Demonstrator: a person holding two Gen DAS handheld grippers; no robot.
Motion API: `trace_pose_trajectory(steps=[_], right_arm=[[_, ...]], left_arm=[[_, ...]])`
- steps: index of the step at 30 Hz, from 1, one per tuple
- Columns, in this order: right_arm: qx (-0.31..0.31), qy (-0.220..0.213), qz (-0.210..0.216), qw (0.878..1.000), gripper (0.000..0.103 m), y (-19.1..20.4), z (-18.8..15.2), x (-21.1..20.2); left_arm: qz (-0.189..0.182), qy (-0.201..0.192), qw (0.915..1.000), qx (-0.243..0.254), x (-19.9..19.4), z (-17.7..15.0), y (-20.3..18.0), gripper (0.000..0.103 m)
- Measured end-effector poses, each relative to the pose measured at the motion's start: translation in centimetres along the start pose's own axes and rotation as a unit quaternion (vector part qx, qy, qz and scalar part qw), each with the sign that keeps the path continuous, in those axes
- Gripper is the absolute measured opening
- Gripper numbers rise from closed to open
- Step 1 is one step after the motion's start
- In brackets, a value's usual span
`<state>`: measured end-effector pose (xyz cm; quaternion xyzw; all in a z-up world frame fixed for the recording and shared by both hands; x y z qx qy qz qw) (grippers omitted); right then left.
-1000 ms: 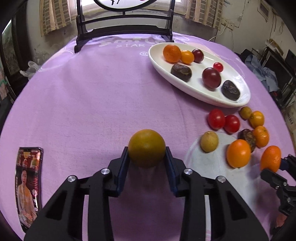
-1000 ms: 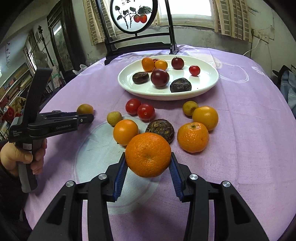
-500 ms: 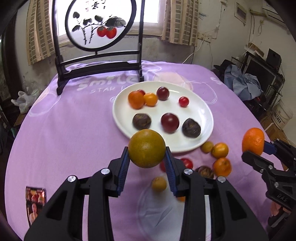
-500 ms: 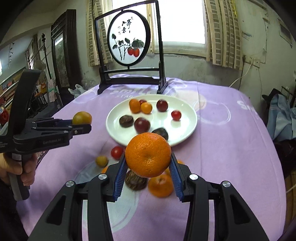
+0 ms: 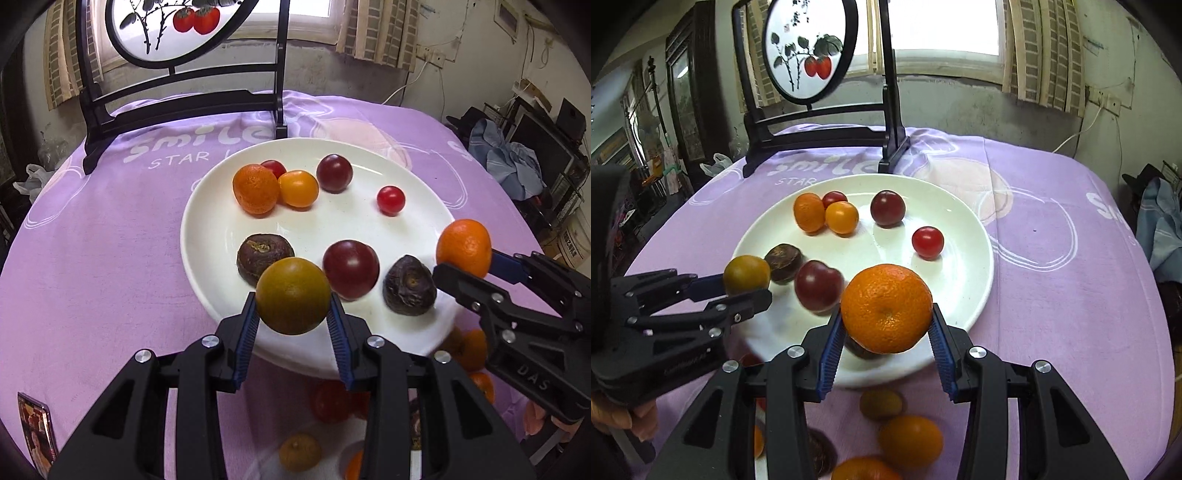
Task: Organize fruits
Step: 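Carry the mandarin and yellow-green fruit onto the white plate and open both tools, then withdraw both tools from the plate toward the remaining fruit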
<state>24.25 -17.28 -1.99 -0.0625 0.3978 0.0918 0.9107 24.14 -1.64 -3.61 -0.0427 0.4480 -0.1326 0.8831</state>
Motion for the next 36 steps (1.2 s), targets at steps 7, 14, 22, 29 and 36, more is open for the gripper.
trace_pose_trajectory(steps=[7, 14, 22, 29, 36], right_arm=[[0.051, 0.015, 0.007, 0.999, 0.047, -1.2, 0.5, 1.7], [0.063, -0.014, 0.009, 0.998, 0.055, -2.5, -0.9, -1.6], [0.049, -0.020, 0.004, 0.999, 0.057, -2.9, -4.1, -5.2], [0.020, -0.006, 0.003, 1.000, 0.057, -1.7, -7.9, -7.2], [-0.011, 0.011, -0.011, 1.000, 0.057, -0.4, -10.5, -7.8]], left_arm=[[0.007, -0.012, 0.9997, -0.018, 0.3, 1.4, 0.6, 0.061], [0.018, -0.047, 0.9987, -0.012, -3.3, 0.7, 0.3, 0.082], [0.008, -0.046, 0.9989, 0.005, -6.0, -2.7, -0.7, 0.084], [-0.001, -0.037, 0.9993, 0.003, -7.2, -5.6, -0.8, 0.086], [-0.012, -0.027, 0.9995, -0.014, -7.4, -7.9, -0.3, 0.086]])
Point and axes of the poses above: each gripper's, at about its wrist camera, not at the fingertips, and x roughly the way its jaws point, y to its left, z to its top, the point moved 2 cm from there along x, roughly the way its jaws point, and after that the axes turned 9 degrees about -z, right-handed, at the moved point
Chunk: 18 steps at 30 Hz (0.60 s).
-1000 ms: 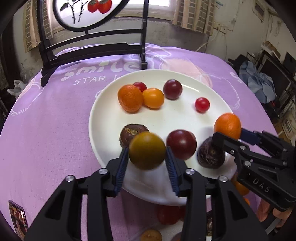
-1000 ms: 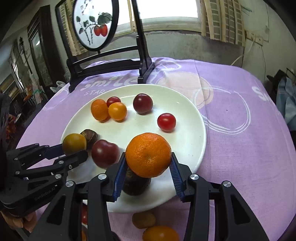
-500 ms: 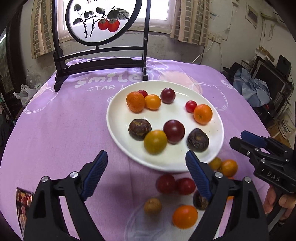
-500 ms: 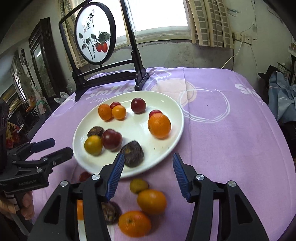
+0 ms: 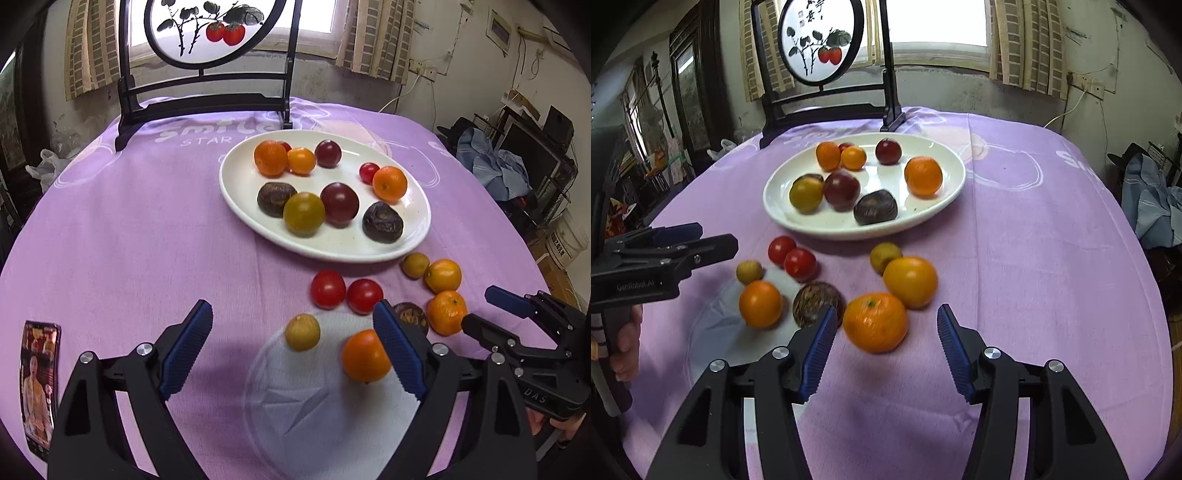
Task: Organize fruits
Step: 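Withdraw both tools from the plate toward the remaining fruit, then grasp a mandarin with the right tool while the left tool grasps a small yellow fruit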
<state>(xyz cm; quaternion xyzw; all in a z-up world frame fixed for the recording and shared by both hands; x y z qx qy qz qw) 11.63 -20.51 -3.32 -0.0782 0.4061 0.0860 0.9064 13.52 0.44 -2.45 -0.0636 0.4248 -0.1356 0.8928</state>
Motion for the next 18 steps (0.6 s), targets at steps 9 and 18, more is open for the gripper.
trace_pose_trajectory(steps=[9, 18], right_arm=[[-0.030, 0.040, -0.024, 0.998, 0.057, 1.4, -0.9, 2.4], [-0.040, 0.034, -0.025, 0.998, 0.044, 2.2, 0.2, 3.9]], left_arm=[[-0.015, 0.009, 0.9998, -0.011, 0.6, -0.9, 0.5, 0.087], [-0.027, 0.027, 0.9993, 0.004, 1.6, -1.6, -0.2, 0.087]])
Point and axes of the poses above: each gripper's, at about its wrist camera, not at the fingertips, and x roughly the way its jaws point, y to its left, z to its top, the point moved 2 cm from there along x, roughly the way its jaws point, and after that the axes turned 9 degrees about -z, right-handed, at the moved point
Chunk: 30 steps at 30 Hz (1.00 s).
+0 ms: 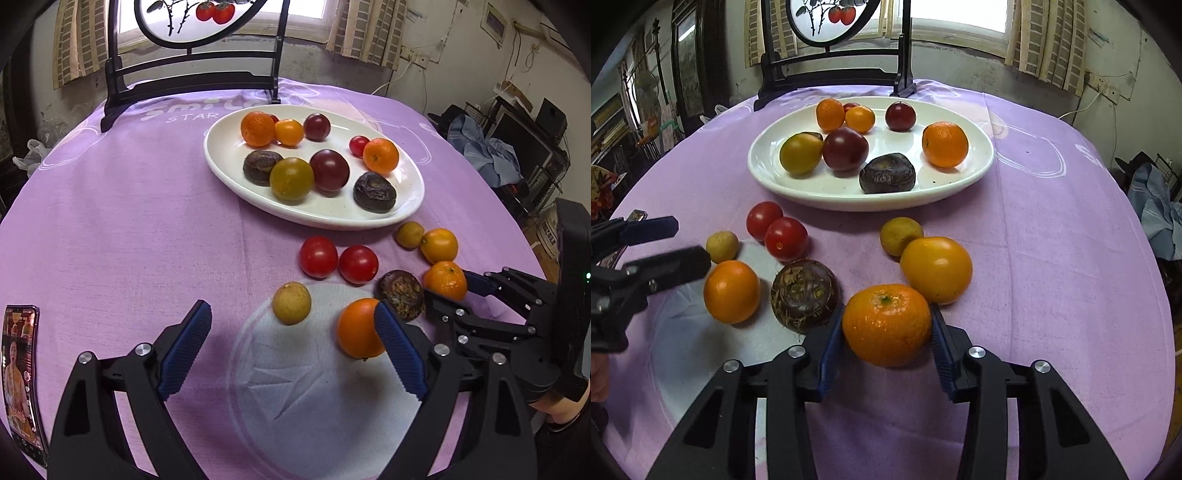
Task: Organize fruits
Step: 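Grasp a mandarin with the right tool while the left tool grasps a small yellow fruit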
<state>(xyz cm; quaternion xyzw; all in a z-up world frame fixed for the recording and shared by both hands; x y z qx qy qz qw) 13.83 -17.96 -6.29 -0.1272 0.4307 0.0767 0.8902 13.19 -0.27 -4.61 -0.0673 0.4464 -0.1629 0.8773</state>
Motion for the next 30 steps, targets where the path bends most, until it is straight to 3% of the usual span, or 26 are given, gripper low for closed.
trace_pose_trajectory(steps=[11, 18, 21, 24, 30], right_arm=[[0.040, -0.013, 0.021, 0.999, 0.044, -1.7, -1.6, -2.3], [0.051, -0.021, 0.031, 0.998, 0.044, -2.2, -1.9, -2.9], [0.052, -0.028, 0.037, 0.998, 0.044, -2.3, -2.0, -3.4], [0.049, -0.033, 0.045, 0.997, 0.044, -2.2, -2.0, -3.7], [0.043, -0.033, 0.054, 0.997, 0.044, -1.9, -2.0, -3.8]], left_arm=[[0.000, 0.005, 0.9991, 0.041, -0.4, -1.5, -2.1, 0.087], [0.014, 0.005, 0.9984, 0.055, -1.3, -2.3, -0.4, 0.087], [0.032, 0.017, 0.9973, 0.064, -0.7, -2.5, 0.8, 0.075], [0.035, 0.040, 0.9972, 0.053, 0.4, -2.4, 2.1, 0.069], [0.042, 0.048, 0.9944, 0.085, 2.4, -0.8, 1.6, 0.066]])
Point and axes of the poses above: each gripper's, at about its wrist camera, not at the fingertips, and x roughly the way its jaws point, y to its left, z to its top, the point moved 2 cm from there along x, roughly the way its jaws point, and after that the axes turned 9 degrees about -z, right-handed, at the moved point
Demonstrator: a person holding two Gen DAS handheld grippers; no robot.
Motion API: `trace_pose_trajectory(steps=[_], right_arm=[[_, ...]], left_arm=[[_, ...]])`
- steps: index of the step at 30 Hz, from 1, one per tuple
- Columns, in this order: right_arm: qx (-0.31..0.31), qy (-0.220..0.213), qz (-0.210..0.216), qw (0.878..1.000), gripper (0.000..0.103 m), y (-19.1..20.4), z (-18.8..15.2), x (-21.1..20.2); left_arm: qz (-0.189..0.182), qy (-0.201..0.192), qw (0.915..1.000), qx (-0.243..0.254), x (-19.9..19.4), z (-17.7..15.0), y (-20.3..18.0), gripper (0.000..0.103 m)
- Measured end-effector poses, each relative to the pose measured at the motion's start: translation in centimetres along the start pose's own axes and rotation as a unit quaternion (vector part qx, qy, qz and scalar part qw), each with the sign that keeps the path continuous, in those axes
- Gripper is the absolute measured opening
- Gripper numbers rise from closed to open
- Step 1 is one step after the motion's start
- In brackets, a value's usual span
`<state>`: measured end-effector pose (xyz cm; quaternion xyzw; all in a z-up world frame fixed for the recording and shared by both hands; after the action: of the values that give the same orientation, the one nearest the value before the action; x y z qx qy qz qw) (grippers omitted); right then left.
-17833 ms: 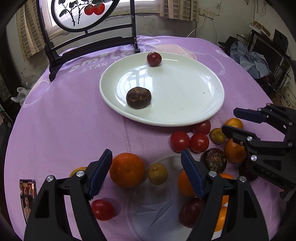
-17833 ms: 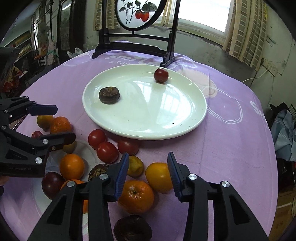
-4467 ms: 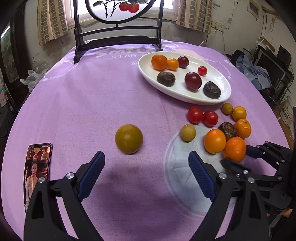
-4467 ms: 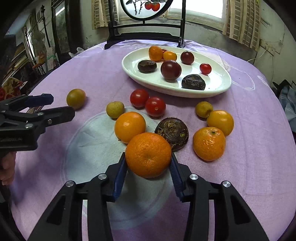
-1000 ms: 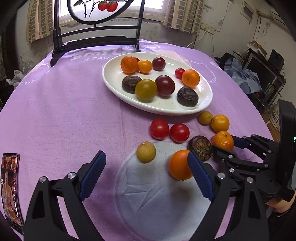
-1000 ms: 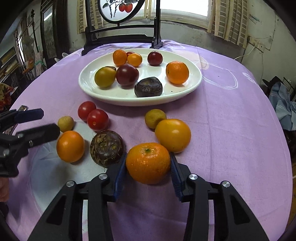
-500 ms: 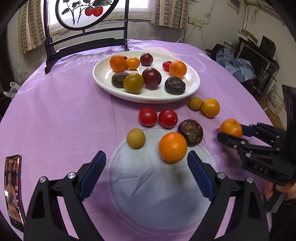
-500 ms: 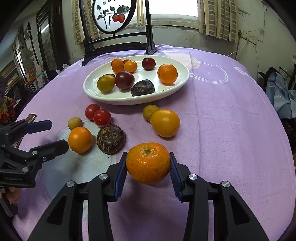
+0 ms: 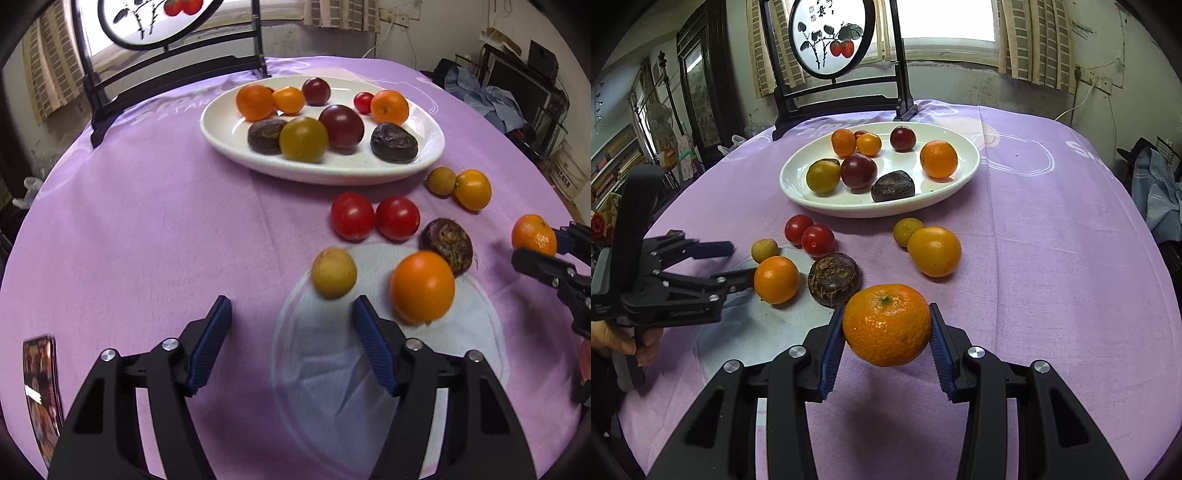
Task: Organize fruits
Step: 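Grasp a mandarin with the right tool while the left tool grasps a small yellow fruit, then carry the mandarin and small yellow fruit onto the plate and open both tools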
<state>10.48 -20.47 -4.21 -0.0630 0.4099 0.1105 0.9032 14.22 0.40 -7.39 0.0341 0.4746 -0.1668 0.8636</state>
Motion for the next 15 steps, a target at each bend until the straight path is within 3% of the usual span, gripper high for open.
trace_pose_trajectory(steps=[2, 4, 5, 11, 15], right_arm=[[0.001, 0.002, -0.001, 1.000, 0.044, -0.1, 0.0, 0.1], [0.003, 0.004, -0.001, 1.000, 0.044, -0.1, 0.0, 0.3], [0.004, 0.005, 0.000, 1.000, 0.044, -0.2, 0.0, 0.3], [0.000, -0.003, 0.001, 1.000, 0.044, 0.2, 0.0, 0.1], [0.002, -0.018, -0.004, 1.000, 0.044, 0.3, 0.8, -0.8]], left_arm=[[-0.007, -0.003, 1.0000, 0.004, 0.5, 0.6, -0.2, 0.059], [-0.026, -0.006, 0.9995, 0.014, 0.7, 1.2, -0.6, 0.041], [-0.033, -0.006, 0.9992, 0.021, 0.8, 1.4, -0.9, 0.025], [-0.033, -0.007, 0.9993, 0.014, 0.0, 1.1, -1.1, 0.024], [-0.031, -0.031, 0.9990, 0.011, -2.2, 1.9, -0.8, 0.024]])
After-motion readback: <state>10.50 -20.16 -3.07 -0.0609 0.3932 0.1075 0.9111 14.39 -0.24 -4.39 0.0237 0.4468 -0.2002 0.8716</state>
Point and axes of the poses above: each gripper's, at about its wrist camera, not at the fingertips, and x roughly the way its jaws point, y to its left, z to its top, the point moved 2 cm from there along x, roughly the way its jaws point, and after that the axes turned 9 degrees about -z, right-handed, at the moved point
